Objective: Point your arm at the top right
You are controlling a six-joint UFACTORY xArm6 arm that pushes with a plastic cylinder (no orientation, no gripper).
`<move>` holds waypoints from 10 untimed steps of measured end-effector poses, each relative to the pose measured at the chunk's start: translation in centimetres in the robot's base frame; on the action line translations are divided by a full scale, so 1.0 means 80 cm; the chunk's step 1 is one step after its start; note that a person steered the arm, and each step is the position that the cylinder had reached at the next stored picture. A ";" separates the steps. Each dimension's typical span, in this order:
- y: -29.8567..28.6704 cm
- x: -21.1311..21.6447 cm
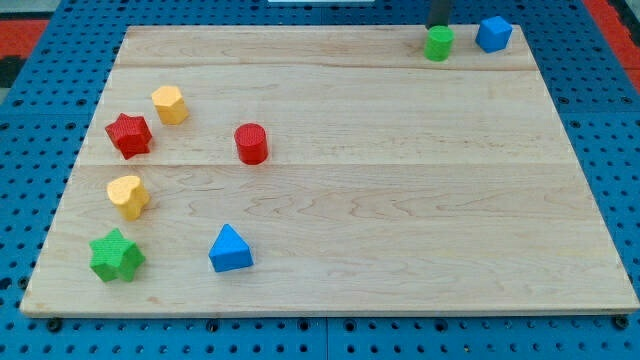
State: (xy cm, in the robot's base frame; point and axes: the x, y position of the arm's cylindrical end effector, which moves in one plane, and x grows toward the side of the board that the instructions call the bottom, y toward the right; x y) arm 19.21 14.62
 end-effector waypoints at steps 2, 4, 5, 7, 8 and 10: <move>-0.147 0.084; -0.071 0.234; 0.053 0.230; 0.248 0.120; 0.249 0.058; 0.238 0.000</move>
State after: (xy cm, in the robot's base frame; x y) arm 19.18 33.67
